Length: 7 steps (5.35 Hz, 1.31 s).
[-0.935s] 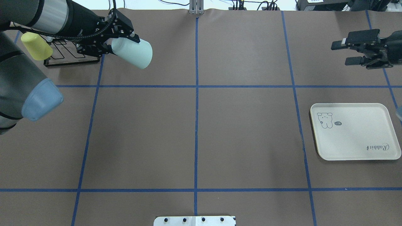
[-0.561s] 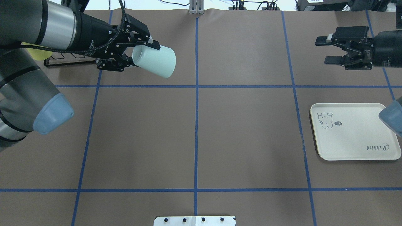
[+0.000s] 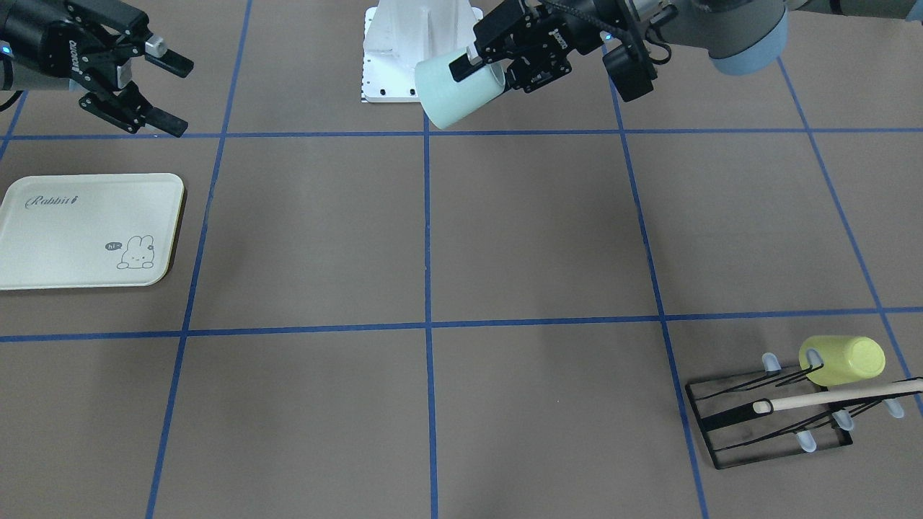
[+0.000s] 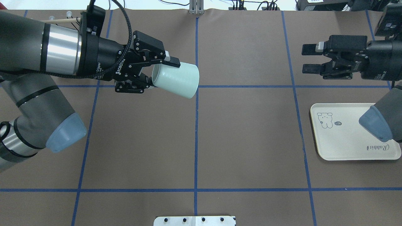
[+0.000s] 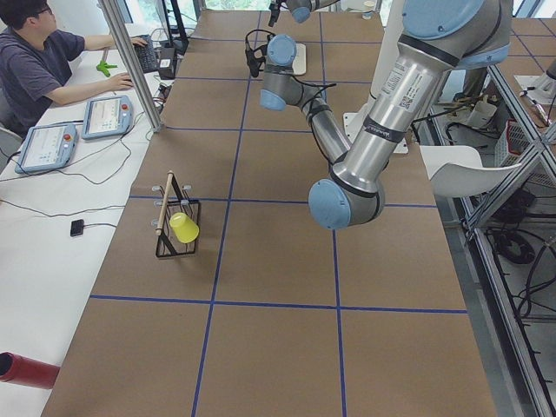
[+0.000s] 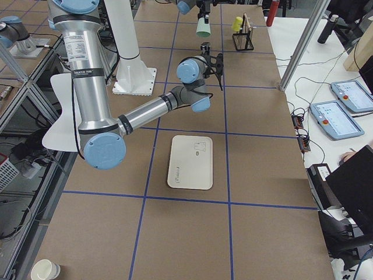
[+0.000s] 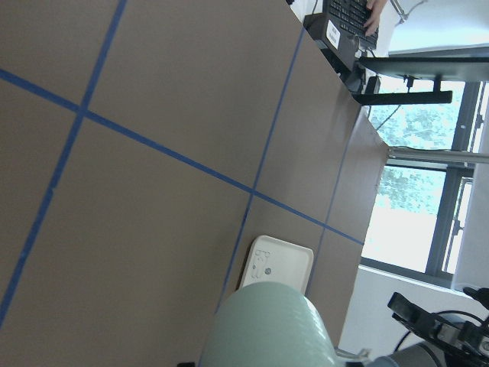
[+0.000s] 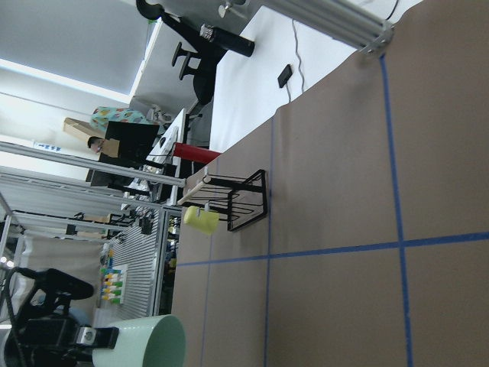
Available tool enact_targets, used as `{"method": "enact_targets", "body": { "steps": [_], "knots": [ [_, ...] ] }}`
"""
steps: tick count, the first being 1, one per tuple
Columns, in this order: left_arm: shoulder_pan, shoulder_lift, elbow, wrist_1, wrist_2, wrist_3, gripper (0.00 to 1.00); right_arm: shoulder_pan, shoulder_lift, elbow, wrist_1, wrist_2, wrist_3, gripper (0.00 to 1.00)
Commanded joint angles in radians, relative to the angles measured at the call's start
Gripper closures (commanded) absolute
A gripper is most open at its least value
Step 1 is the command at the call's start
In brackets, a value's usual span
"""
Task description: Left arm grabs green cup and hands to right arm on tray
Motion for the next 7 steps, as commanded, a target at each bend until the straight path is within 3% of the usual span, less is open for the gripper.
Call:
{"method": "enact_targets", "body": {
  "steps": [1, 3, 4, 5, 7],
  "knots": [
    [0.025, 0.0, -0.004, -0.164, 0.002, -0.112, 0.69, -0.069, 0.075, 0.017, 0.084, -0.002, 0.131, 0.01],
    [0.044, -0.012, -0.007, -0.205, 0.004, -0.157, 0.66, -0.113, 0.103, 0.06, 0.095, -0.041, 0.222, 0.01],
    [0.051, -0.012, -0.009, -0.209, 0.004, -0.157, 0.64, -0.174, 0.105, 0.089, 0.098, -0.146, 0.229, 0.01],
    [0.051, -0.014, -0.016, -0.21, 0.004, -0.163, 0.64, -0.269, 0.105, 0.082, 0.182, -0.251, 0.229, 0.01],
    [0.053, -0.029, -0.018, -0.274, 0.012, -0.243, 0.64, -0.336, 0.103, 0.079, 0.216, -0.308, 0.227, 0.01]
  ]
}}
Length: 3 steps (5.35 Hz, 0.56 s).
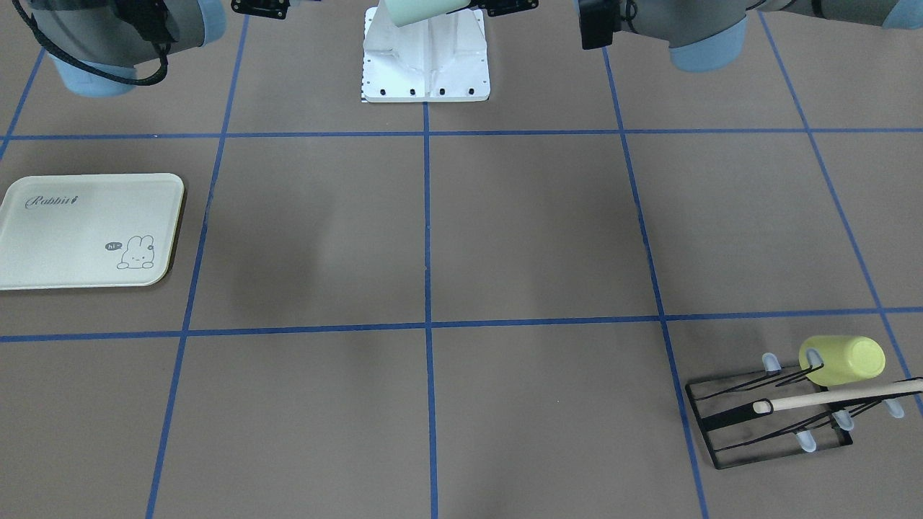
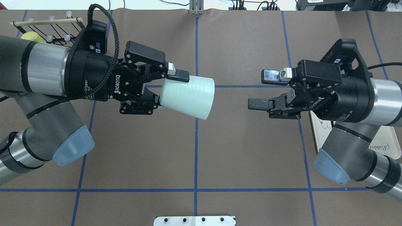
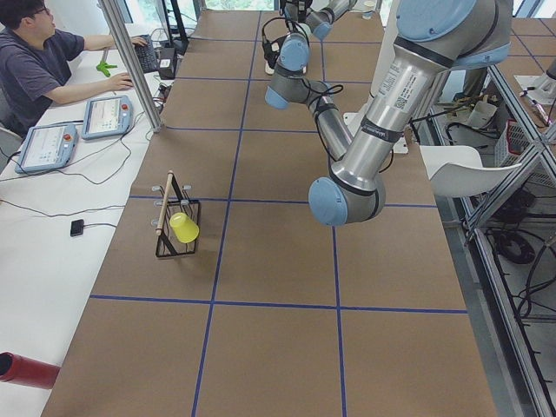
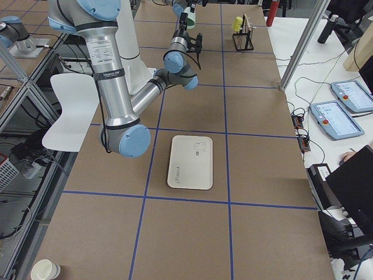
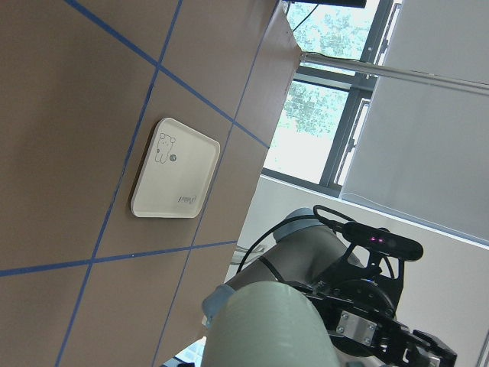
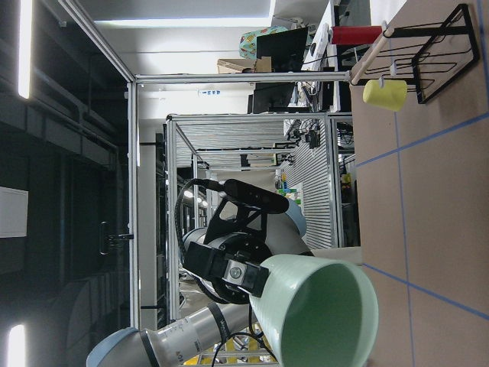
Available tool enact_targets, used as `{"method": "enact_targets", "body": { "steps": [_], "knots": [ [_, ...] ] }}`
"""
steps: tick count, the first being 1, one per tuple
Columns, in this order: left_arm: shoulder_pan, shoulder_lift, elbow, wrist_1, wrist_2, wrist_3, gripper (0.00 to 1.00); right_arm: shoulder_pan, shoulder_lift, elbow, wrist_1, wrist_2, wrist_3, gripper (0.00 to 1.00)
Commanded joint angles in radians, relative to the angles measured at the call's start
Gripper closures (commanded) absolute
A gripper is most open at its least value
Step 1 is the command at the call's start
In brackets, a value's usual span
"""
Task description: Left arm grabs green cup and hands to right arm on tray
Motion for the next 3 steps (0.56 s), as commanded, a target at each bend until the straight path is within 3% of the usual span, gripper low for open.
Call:
{"method": "enact_targets", "body": {
  "steps": [1, 3],
  "knots": [
    [0.021, -0.016, 0.001, -0.02, 0.054, -0.043, 0.64, -0.031, 0.0, -0.01, 0.024, -0.033, -0.002, 0.01],
    [0.079, -0.026, 0.008, -0.035, 0.089, -0.041, 0.64, -0.031, 0.002, -0.014, 0.027, -0.037, -0.002, 0.01]
  ]
}}
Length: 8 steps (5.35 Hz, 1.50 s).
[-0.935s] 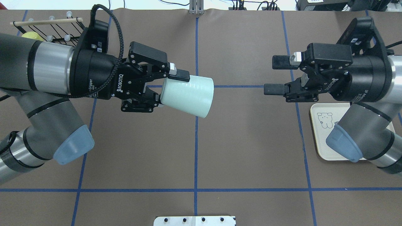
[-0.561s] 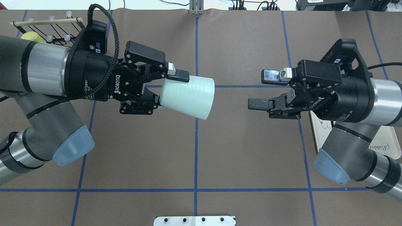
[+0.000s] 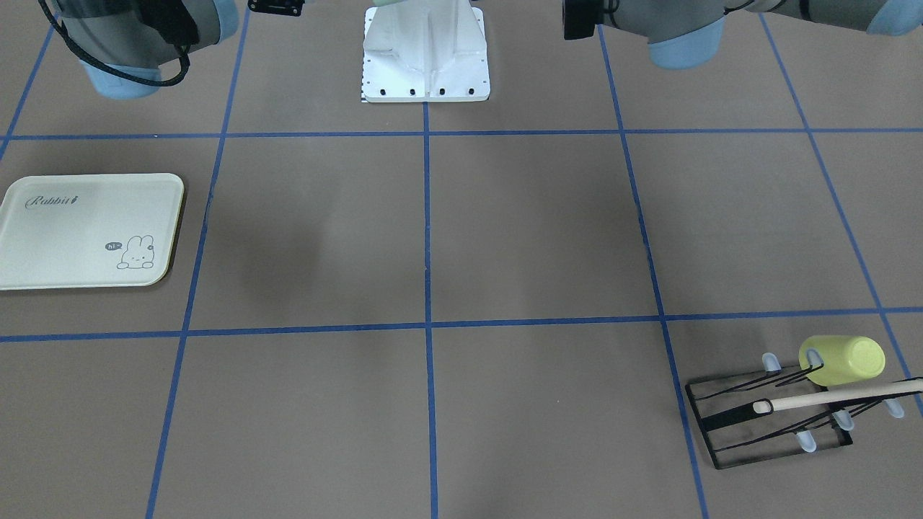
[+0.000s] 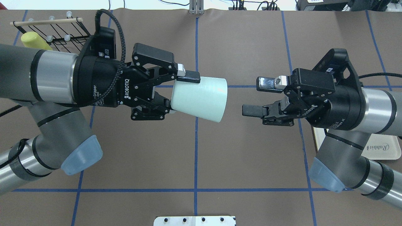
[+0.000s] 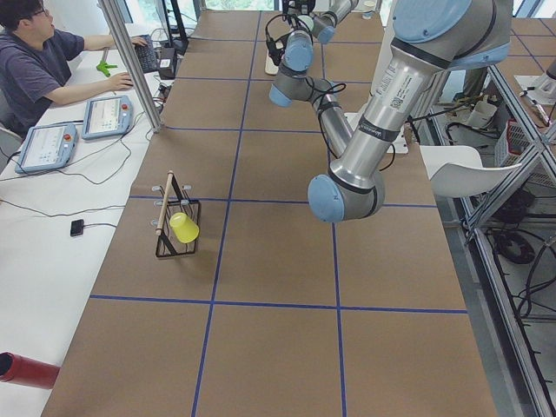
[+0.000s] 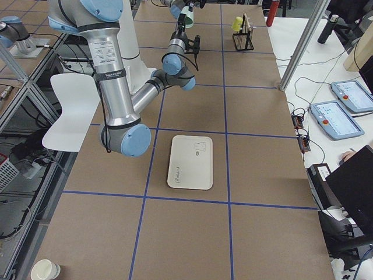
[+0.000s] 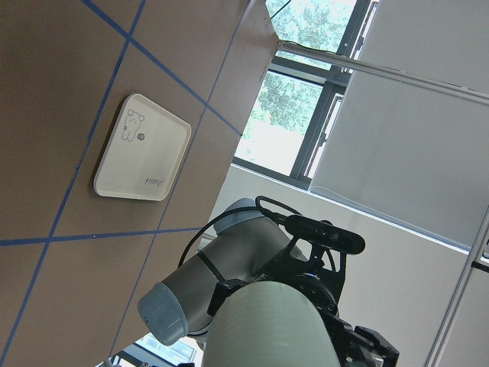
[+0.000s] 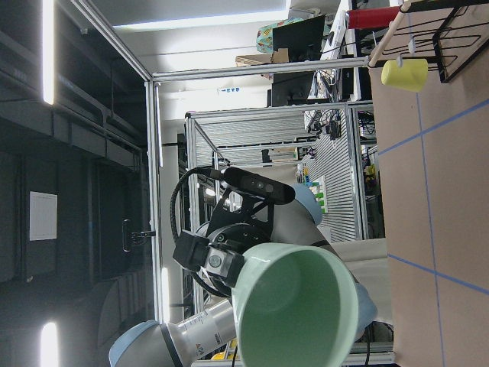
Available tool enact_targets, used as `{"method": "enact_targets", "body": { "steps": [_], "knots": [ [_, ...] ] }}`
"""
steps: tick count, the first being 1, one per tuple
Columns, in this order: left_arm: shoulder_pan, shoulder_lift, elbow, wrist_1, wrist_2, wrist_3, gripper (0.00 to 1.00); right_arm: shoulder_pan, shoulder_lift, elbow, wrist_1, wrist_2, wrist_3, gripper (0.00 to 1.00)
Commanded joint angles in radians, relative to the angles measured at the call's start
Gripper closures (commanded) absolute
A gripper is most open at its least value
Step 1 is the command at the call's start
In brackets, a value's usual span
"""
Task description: Left arm grabs green cup and hands to right arm on tray
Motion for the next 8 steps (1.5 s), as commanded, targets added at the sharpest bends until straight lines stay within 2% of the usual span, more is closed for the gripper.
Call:
{"method": "enact_targets", "body": {
  "steps": [1, 8],
  "knots": [
    [0.042, -0.011, 0.005, -0.002, 0.008, 0.001, 0.64, -0.001, -0.001, -0.002, 0.002, -0.01, 0.0, 0.01],
    [0.069, -0.051, 0.074, 0.004, 0.043, 0.01, 0.64, -0.001, -0.006, -0.006, 0.0, -0.014, 0.005, 0.01]
  ]
}}
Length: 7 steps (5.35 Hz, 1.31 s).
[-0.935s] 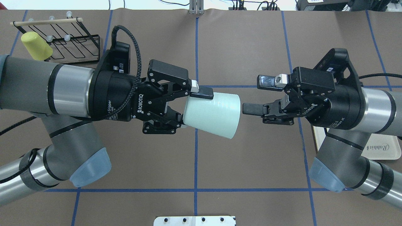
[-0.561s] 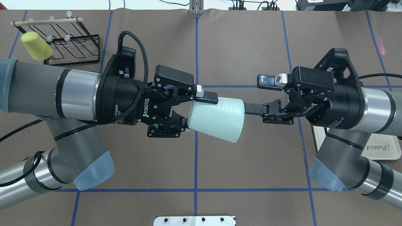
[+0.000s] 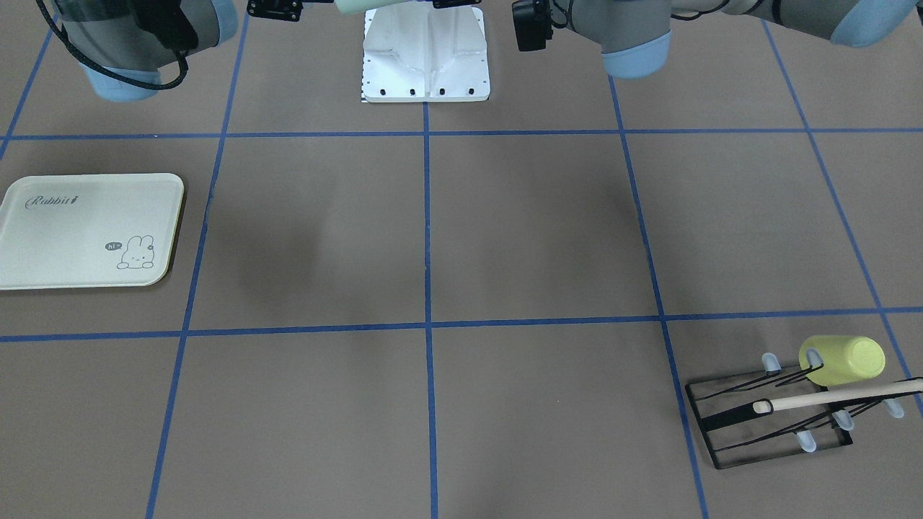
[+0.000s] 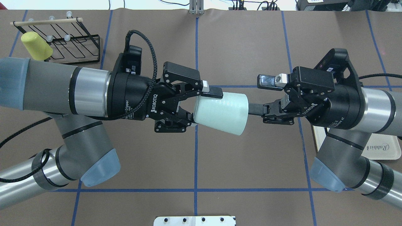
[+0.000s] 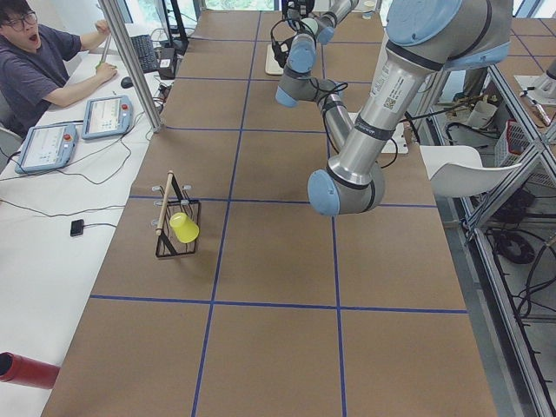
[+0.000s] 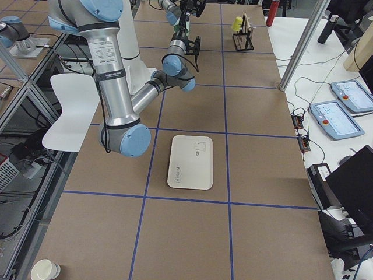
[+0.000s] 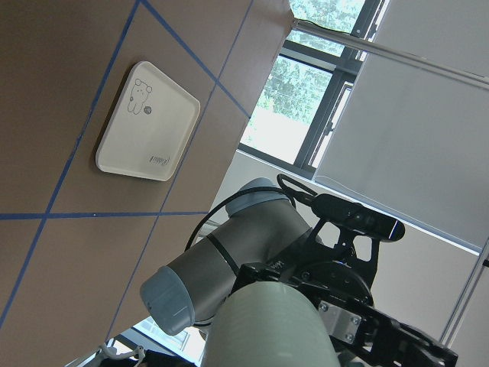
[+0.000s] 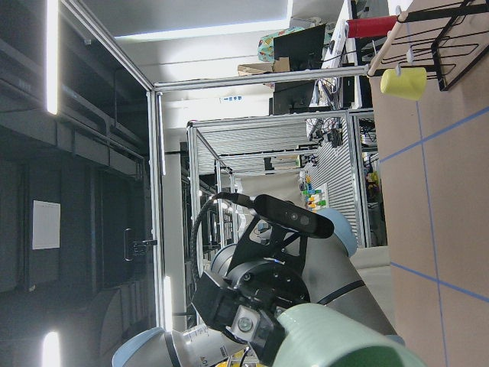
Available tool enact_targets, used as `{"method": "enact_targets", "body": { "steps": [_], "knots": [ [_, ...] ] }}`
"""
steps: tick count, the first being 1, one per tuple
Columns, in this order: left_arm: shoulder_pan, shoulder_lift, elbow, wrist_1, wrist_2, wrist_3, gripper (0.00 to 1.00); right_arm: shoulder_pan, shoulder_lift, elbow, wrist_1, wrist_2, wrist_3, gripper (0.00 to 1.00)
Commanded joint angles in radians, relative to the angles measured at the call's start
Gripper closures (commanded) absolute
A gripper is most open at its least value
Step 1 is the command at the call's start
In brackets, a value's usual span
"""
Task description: Left arm grabs green cup and hands to right arm on tray
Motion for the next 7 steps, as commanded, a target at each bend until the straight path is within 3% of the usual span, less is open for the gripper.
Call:
{"method": "enact_targets", "body": {
  "steps": [1, 6, 7],
  "knots": [
    [0.0, -0.01, 0.019, -0.002, 0.004, 0.0, 0.64, -0.001, 0.001, 0.0, -0.003, 0.0, -0.002, 0.01],
    [0.017, -0.017, 0.018, -0.002, 0.005, 0.0, 0.64, -0.004, 0.05, -0.021, -0.033, -0.012, 0.004, 0.04],
    [0.018, -0.017, 0.018, -0.003, 0.005, 0.0, 0.64, -0.003, 0.049, -0.021, -0.047, -0.012, -0.004, 0.34]
  ]
}}
